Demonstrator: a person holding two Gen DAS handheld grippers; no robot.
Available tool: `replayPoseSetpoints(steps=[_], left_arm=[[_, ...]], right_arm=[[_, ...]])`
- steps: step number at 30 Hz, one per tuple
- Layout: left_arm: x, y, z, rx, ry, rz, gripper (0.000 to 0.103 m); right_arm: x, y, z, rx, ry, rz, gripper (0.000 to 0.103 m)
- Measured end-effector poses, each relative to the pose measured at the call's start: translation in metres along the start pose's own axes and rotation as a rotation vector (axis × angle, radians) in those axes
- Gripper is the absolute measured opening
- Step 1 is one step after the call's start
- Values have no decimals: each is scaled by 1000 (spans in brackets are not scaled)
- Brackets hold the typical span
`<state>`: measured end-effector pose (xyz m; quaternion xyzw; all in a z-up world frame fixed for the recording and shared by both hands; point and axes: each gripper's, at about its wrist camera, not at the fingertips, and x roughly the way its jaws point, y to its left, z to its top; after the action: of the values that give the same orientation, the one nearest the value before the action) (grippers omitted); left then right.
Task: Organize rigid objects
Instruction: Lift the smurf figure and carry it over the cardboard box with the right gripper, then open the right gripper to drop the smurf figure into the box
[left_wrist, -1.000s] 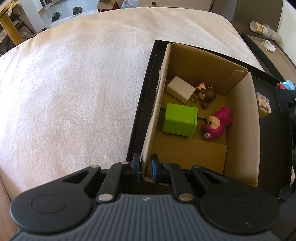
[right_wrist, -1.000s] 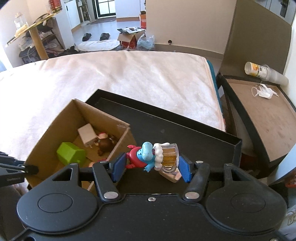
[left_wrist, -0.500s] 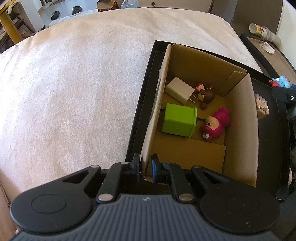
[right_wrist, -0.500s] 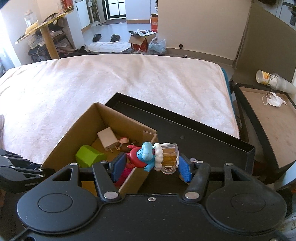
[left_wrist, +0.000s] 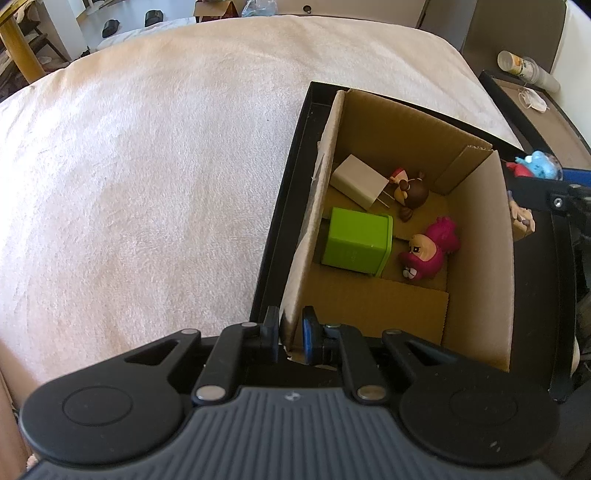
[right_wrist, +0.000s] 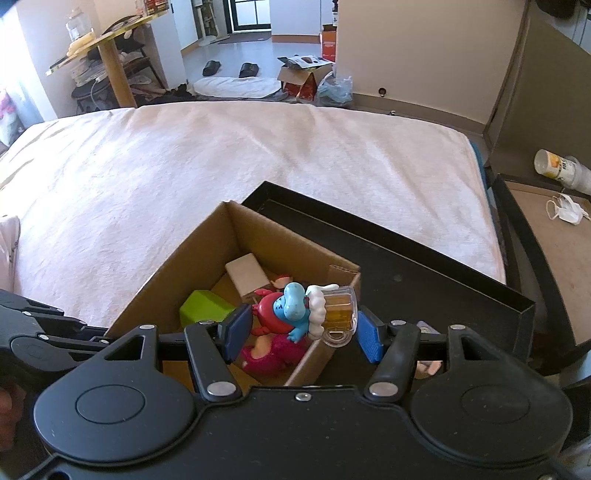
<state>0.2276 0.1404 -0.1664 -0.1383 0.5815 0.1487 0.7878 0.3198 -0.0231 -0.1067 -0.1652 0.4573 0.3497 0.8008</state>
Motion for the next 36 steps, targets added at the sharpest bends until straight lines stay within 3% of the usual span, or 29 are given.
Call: replayPoseSetpoints(steps=[21,28,36], left_arm=[[-1,2,0,-3,0,-10,12],[-1,2,1,0,2,-8,12],[-1,0,1,4,3,-8,12]], right_arm=[[17,37,6,-37,28,60,61],[12,29,8,-12,-1,62,62],[8,-13,-2,50,3,14,62]])
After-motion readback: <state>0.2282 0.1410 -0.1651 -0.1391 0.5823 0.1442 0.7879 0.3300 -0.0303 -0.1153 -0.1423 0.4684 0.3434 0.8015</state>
